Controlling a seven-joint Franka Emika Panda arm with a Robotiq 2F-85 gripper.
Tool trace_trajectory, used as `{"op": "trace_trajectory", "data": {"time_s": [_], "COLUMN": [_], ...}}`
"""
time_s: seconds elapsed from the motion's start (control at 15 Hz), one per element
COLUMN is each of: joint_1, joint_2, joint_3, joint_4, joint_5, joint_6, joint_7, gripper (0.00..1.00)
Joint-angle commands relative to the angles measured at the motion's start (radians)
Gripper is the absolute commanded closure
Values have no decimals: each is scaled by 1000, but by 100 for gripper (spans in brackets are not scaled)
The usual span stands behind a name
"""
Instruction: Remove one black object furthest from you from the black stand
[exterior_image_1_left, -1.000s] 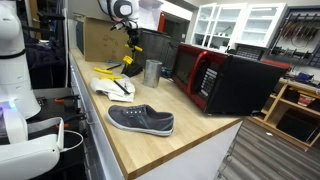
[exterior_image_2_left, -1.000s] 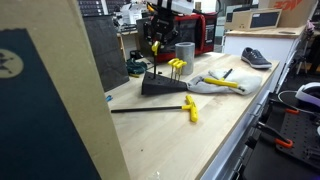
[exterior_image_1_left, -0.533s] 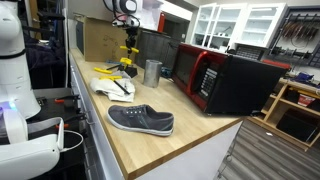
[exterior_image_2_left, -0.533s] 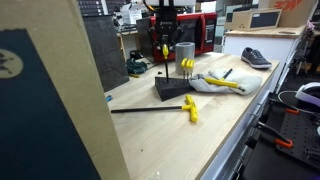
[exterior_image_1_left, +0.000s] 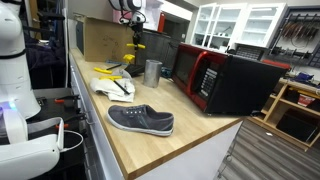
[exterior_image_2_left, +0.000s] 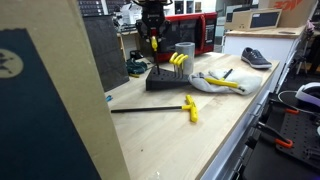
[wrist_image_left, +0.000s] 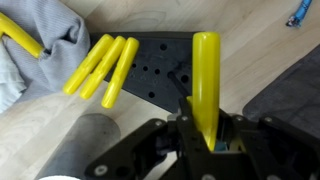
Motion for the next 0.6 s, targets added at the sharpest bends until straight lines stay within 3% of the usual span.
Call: {"op": "trace_trajectory", "data": {"time_s": [0.0, 0.27, 0.53], "joint_1": [32, 36, 22], "joint_2": [30, 50, 62], "joint_3": [-4, 7, 8], "joint_4": [103, 122, 109], "joint_5": [-16, 33, 76], "joint_6": [-28, -9, 19], "joint_7": [0, -85, -251], "gripper": [95, 95, 95]}}
